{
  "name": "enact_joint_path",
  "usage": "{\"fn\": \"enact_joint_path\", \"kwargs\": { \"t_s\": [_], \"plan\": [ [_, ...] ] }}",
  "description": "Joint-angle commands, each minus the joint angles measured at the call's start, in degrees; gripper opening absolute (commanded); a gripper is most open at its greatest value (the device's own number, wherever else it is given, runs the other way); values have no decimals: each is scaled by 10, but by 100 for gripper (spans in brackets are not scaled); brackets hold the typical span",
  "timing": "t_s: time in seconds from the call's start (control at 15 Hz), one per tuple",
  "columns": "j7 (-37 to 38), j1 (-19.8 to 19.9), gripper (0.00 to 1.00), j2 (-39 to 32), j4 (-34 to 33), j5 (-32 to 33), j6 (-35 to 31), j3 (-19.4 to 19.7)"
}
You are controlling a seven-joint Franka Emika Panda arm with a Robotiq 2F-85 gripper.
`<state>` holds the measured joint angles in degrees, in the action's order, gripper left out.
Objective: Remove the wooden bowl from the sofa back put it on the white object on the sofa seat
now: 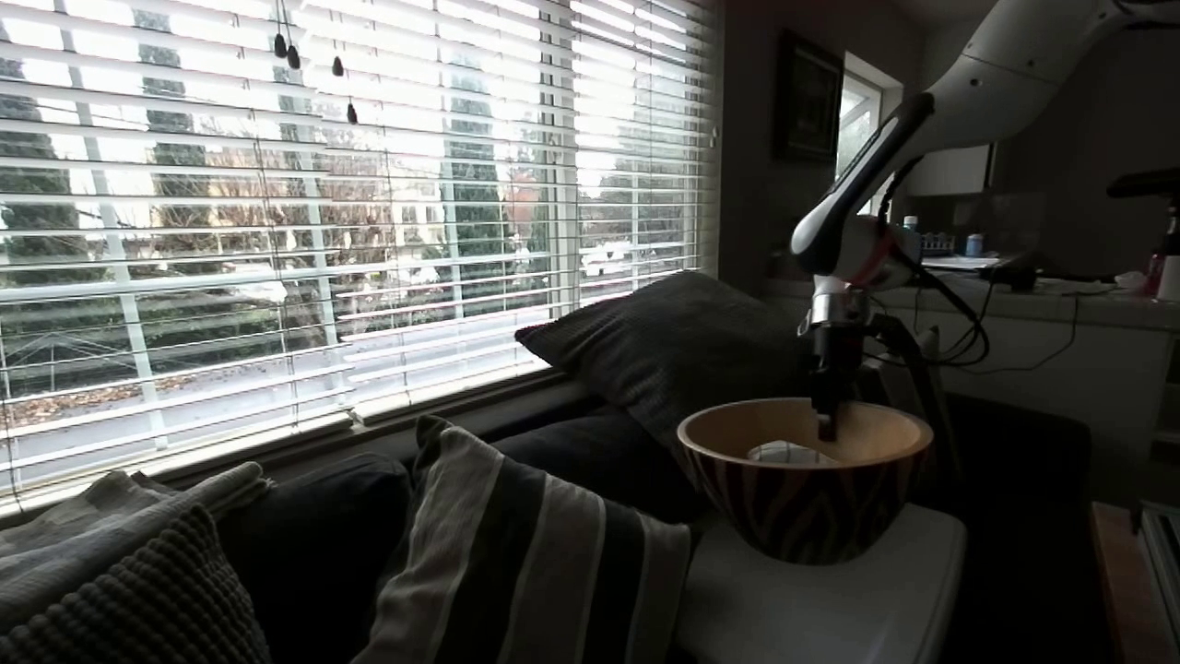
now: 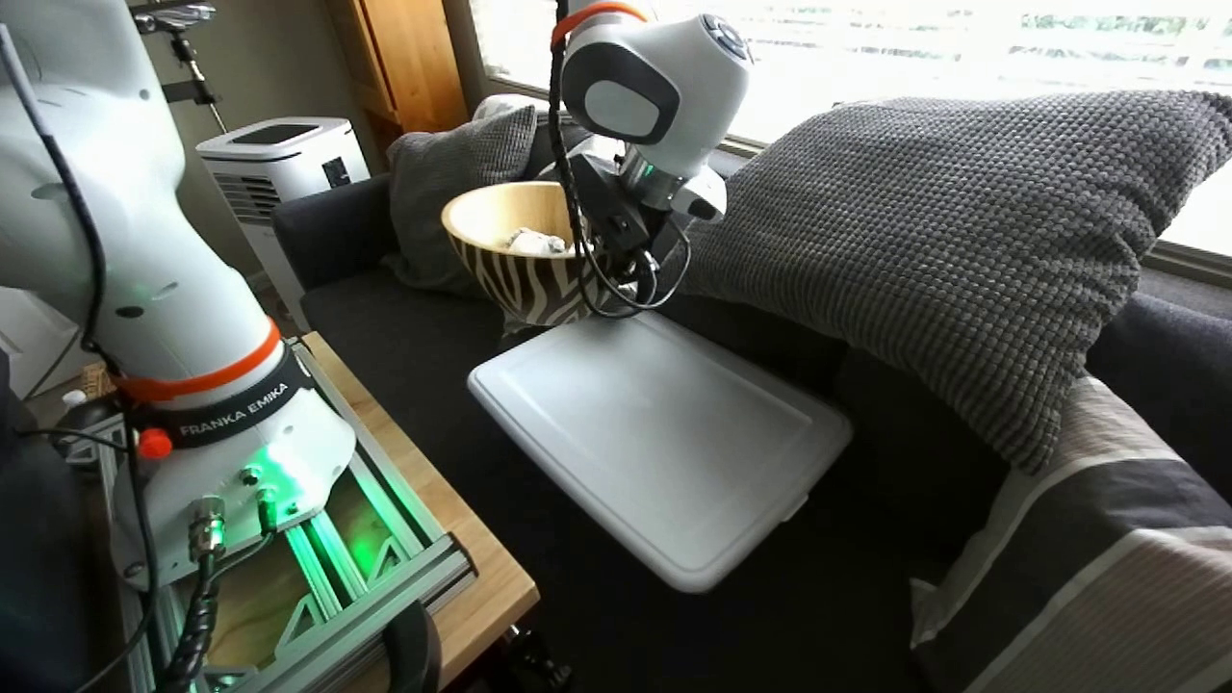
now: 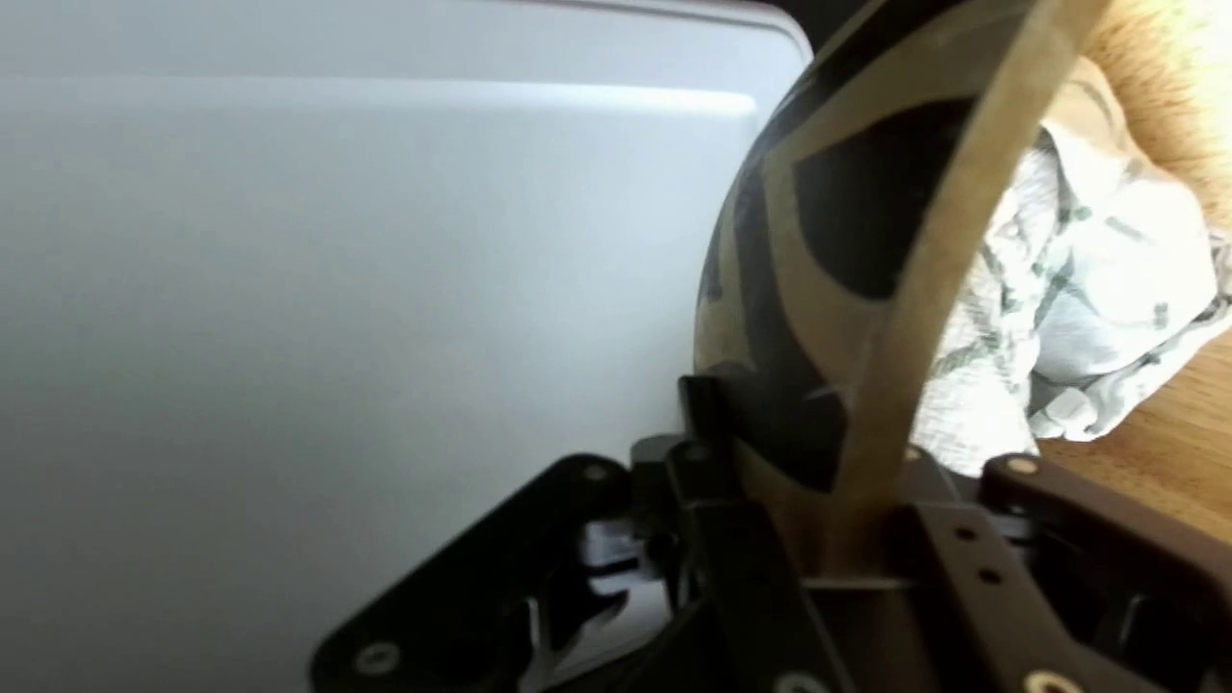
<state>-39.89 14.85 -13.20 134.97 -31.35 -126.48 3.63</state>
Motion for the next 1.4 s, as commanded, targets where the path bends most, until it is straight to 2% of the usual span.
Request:
{"fn": "enact_joint_path", "kwargs": {
  "t_s": [0.0,0.27,0.73,1.33],
  "plan": [
    [-60,31,6,6,11,-47,9,15],
    [-64,54,6,-30,10,-75,-40,26],
    [-63,94,6,-95,3,-87,-111,19],
    [-83,165,6,-136,0,-208,-155,17]
  ]
}}
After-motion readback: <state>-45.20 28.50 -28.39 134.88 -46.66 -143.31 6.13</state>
